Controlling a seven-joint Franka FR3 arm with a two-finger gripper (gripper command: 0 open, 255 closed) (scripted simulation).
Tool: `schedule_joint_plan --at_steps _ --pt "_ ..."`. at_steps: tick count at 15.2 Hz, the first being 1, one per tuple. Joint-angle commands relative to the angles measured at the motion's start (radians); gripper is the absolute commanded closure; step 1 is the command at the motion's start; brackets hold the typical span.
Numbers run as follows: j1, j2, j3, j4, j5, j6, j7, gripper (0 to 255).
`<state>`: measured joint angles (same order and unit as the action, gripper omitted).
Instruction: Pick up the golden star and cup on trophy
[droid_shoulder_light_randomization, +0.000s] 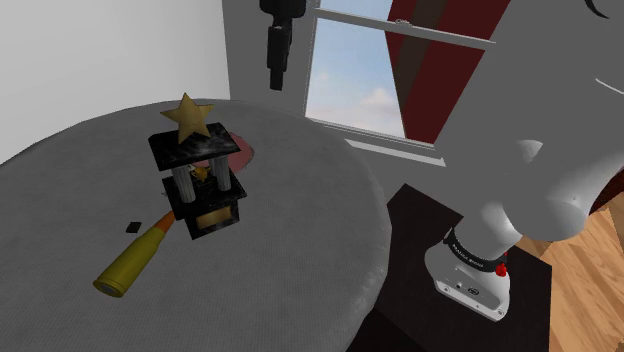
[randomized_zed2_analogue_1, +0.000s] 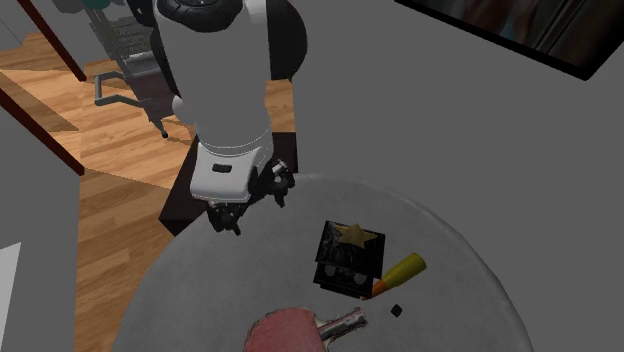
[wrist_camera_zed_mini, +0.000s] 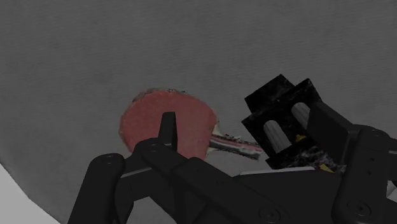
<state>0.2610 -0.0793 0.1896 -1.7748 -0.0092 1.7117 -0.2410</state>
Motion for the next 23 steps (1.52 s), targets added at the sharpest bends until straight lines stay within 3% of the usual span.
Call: schedule_joint_plan --at_steps 1,11,21,22,23 --pt "0.02 0.056 0.022 0.063 -0.011 -0.008 -0.021 0" --pt "0.148 0.324 0.129 0.375 -0.1 -0.067 -0.112 0" --pt "0.144 0.316 0.129 0.261 -0.099 0.039 -0.111 0" --pt "0.145 0.317 0.129 0.265 -0.099 0.037 -0.112 255" --pt "0.145 0.316 0.129 0.265 -0.099 0.036 -0.111 255"
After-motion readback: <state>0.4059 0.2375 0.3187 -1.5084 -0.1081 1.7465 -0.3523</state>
